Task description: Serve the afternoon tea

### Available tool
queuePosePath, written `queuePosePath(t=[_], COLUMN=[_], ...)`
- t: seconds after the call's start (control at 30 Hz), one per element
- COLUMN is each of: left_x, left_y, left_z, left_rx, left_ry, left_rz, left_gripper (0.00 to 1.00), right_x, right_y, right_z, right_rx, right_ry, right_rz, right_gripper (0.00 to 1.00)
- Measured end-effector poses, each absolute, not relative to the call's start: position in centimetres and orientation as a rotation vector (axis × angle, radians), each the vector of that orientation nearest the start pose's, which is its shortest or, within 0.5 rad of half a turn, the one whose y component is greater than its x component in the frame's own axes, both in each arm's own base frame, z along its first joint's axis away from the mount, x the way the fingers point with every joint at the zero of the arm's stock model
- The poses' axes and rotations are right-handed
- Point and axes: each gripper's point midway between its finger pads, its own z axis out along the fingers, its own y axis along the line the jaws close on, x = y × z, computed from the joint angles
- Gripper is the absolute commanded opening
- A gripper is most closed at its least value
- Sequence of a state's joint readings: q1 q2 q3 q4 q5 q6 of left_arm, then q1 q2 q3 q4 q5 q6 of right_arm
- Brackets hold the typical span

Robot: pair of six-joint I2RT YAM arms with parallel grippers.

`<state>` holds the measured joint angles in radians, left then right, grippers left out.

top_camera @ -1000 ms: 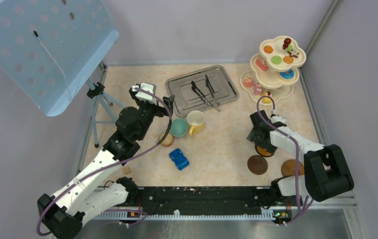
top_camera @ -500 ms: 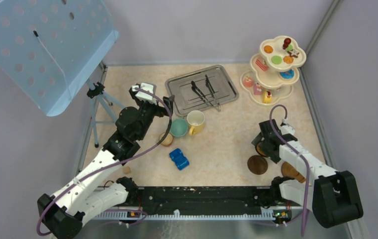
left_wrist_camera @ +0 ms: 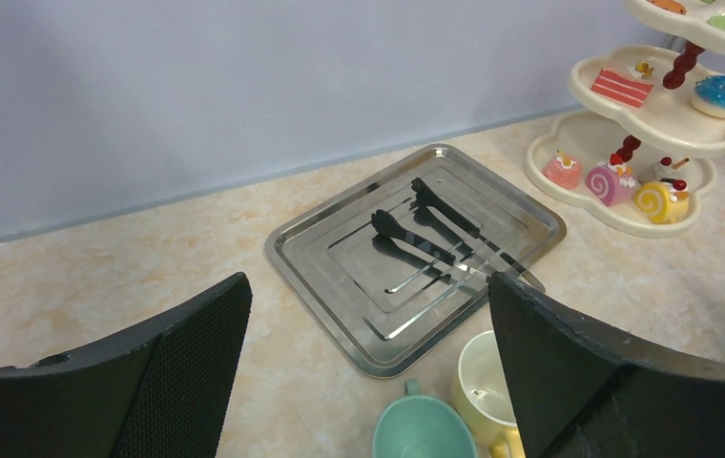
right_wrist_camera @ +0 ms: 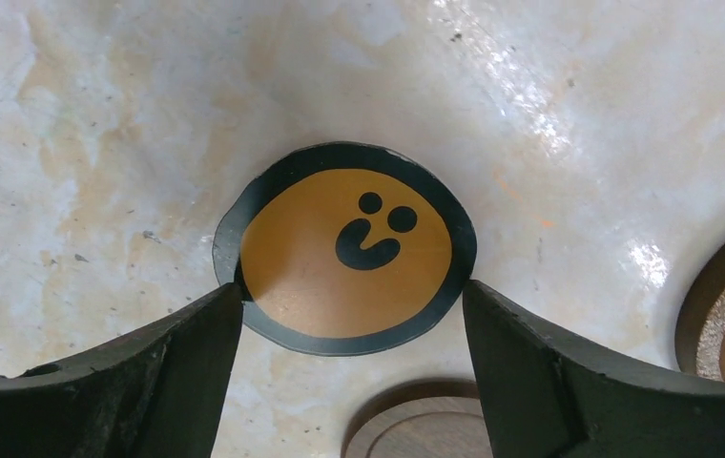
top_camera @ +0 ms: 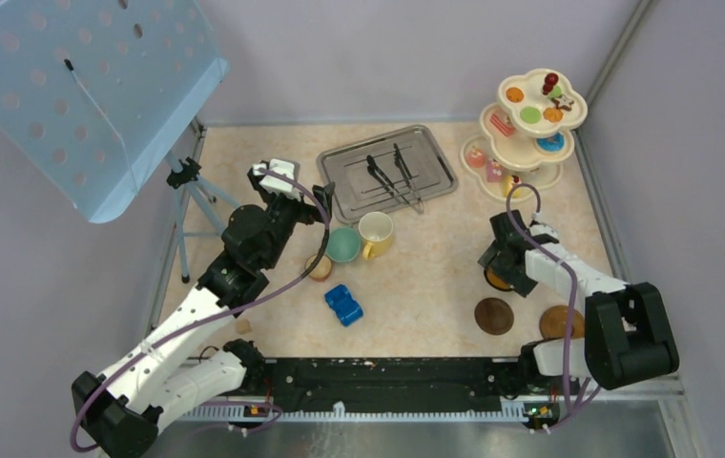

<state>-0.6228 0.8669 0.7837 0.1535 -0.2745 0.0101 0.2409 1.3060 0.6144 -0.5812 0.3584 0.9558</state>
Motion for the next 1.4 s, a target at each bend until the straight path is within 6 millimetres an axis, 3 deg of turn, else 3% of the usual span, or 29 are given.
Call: queuePosePath(t=[0.3,0.4,0.57,0.7,0.83,0.9,1.2,1.4], left_x=[30.7,30.7,30.7,30.7,30.7,30.7,30.7,30.9], left_y=[-16.1,-16.1,-16.1,-16.1,-16.1,-16.1,-16.1,-16.3], left_z=[33.0,33.0,33.0,33.0,33.0,33.0,33.0,32.7], left_rx=[0.252,0.252,0.252,0.252,0.252,0.252,0.252,0.256], left_ry=[1.488,1.489,1.488,1.488,1.488,1.489,1.488,1.498], left_rz=[-0.284,-0.284,-0.284,-0.284,-0.284,-0.284,-0.285,-0.281], left_gripper=[0.99,0.99,0.99,0.99,0.99,0.99,0.99,0.99], right_x=[25.0,28.5,36.3,38.8,38.8,37.8,29.9,29.6], right_y=[3.0,3.9,6.6,7.6,7.6,7.9,11.5,10.9], right_z=[1.4,1.7,3.3,3.8,3.9,3.9,2.5,1.9], right_rx=[0.966,0.979,1.044,1.087,1.093,1.067,0.857,0.819], right_ry=[2.479,2.426,2.237,2.159,2.156,2.195,2.439,2.476], right_rz=[-0.149,-0.096,0.142,0.235,0.24,0.224,0.007,-0.161], right_gripper=[0.82,0.82,0.82,0.82,0.83,0.83,0.82,0.73])
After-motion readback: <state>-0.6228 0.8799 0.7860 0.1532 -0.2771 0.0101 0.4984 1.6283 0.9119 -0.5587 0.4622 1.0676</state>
